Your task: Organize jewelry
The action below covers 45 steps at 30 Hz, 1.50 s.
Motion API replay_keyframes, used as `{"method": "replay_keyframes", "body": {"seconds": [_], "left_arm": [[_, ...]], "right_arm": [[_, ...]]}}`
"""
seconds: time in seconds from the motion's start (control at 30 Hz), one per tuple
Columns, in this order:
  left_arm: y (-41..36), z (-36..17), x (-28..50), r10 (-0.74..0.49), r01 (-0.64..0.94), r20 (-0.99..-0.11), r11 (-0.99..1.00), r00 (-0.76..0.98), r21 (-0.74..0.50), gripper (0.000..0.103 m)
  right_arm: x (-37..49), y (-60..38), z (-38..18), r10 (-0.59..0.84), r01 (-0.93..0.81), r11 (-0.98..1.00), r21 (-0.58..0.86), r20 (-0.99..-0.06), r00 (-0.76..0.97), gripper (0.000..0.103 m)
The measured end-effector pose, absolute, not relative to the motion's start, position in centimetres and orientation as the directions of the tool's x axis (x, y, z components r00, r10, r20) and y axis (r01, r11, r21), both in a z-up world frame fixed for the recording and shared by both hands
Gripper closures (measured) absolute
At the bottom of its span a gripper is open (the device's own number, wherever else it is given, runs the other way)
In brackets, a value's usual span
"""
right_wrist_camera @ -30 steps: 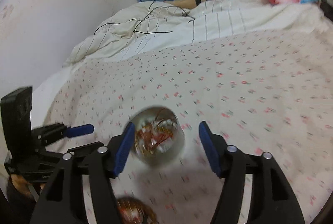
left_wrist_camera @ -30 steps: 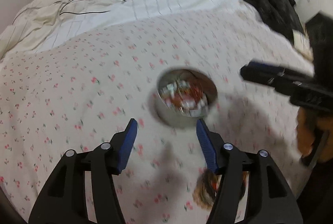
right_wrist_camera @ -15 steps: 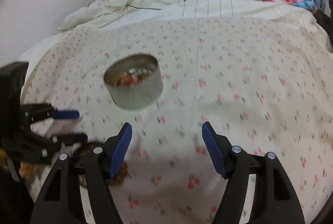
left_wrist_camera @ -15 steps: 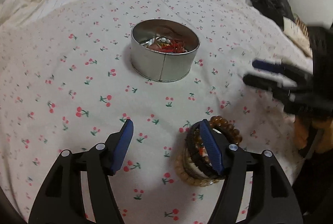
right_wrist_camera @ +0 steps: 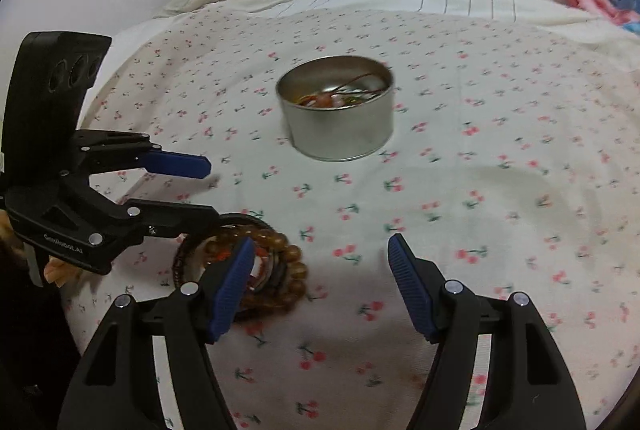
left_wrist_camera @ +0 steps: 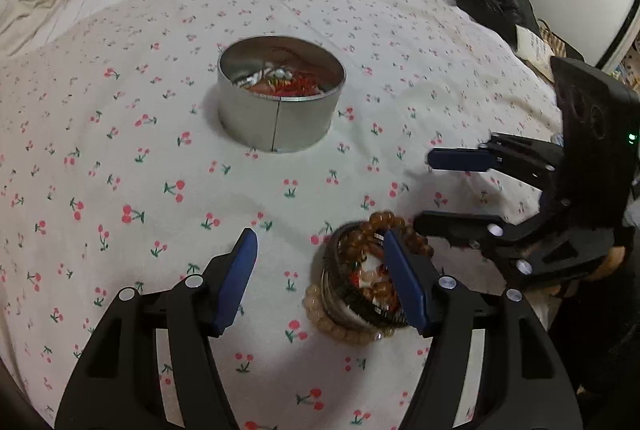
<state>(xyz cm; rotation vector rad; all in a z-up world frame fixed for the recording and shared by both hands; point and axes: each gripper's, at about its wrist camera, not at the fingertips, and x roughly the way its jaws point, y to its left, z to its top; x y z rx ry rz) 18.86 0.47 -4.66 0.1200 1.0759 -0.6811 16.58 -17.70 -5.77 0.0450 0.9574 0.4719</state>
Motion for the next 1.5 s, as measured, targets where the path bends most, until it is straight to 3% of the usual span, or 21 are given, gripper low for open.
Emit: {"method": "replay_keyframes", "body": {"seconds": [0.17,0.23,0.27,0.3,0.37,0.43,0.5,0.7,0.83,0.97,1.07,1.13,1.3,1.33,1.4,1.43,1.5], "left_arm": [[0.2,-4.5,17.9,-0.466,0.637,-0.846,0.741,0.259,-0.214,0.041],[-0.4,-5.0,17.5,-0.456,0.664,-0.857,0.721,0.239,-0.199,0.041],[-0.6,-5.1,17.3,-0.451,0.671,-0.861,0.716,0.235,-0.192,0.041],[-0.8,-5.2,17.2,-0.449,0.678,-0.864,0.710,0.228,-0.190,0.042],[-1.0,-5.5,17.1,-0.449,0.682,-0.867,0.705,0.216,-0.194,0.051],[-0.8,-5.6,17.2,-0.446,0.680,-0.870,0.706,0.211,-0.197,0.065],[-0.6,-5.6,17.2,-0.459,0.680,-0.865,0.701,0.202,-0.214,0.071],[-0.2,-5.1,17.3,-0.482,0.672,-0.848,0.705,0.220,-0.227,0.081],[0.6,-4.4,17.8,-0.515,0.651,-0.823,0.714,0.239,-0.257,0.086],[0.5,-4.8,18.0,-0.505,0.647,-0.830,0.719,0.237,-0.253,0.086],[0.2,-5.6,18.2,-0.478,0.633,-0.850,0.733,0.220,-0.248,0.081],[-0.1,-5.7,18.3,-0.468,0.623,-0.853,0.745,0.232,-0.239,0.050],[-1.5,-6.8,18.2,-0.437,0.623,-0.867,0.754,0.240,-0.207,0.047],[-1.7,-7.0,18.1,-0.433,0.628,-0.869,0.752,0.241,-0.201,0.050],[-2.4,-7.0,18.0,-0.436,0.637,-0.868,0.744,0.238,-0.199,0.072],[-2.5,-7.0,18.0,-0.428,0.635,-0.867,0.750,0.255,-0.183,0.079],[-2.5,-6.7,17.9,-0.421,0.638,-0.864,0.752,0.277,-0.163,0.087]], "right_arm": [[16.9,-16.4,-7.0,0.435,-0.403,0.877,0.261,-0.787,0.437,0.063],[16.9,-15.3,-7.7,0.432,-0.429,0.868,0.248,-0.802,0.412,0.076],[16.8,-15.0,-7.8,0.427,-0.436,0.868,0.238,-0.806,0.410,0.078],[16.7,-15.1,-7.7,0.424,-0.438,0.869,0.231,-0.805,0.416,0.079],[16.6,-15.5,-7.2,0.445,-0.439,0.862,0.252,-0.792,0.418,0.091],[16.5,-16.3,-6.6,0.457,-0.429,0.863,0.268,-0.775,0.436,0.091],[16.6,-17.1,-6.1,0.471,-0.414,0.863,0.289,-0.758,0.452,0.091],[16.5,-19.0,-4.5,0.478,-0.383,0.870,0.310,-0.719,0.504,0.091],[16.8,-19.9,-4.8,0.409,-0.337,0.905,0.260,-0.747,0.524,0.091],[17.5,-20.0,-6.4,0.355,-0.293,0.927,0.234,-0.801,0.482,0.088],[17.5,-20.3,-6.5,0.358,-0.278,0.928,0.247,-0.798,0.485,0.047],[17.4,-20.0,-6.6,0.358,-0.292,0.926,0.239,-0.802,0.479,0.047],[17.4,-18.6,-7.5,0.300,-0.324,0.932,0.159,-0.842,0.449,0.047],[17.5,-18.6,-7.6,0.297,-0.324,0.933,0.156,-0.843,0.449,0.051],[17.5,-18.9,-7.6,0.288,-0.309,0.938,0.154,-0.844,0.453,0.078],[17.5,-19.1,-7.6,0.291,-0.299,0.940,0.163,-0.841,0.457,0.086],[17.6,-19.5,-7.3,0.300,-0.289,0.941,0.177,-0.830,0.471,0.091]]}}
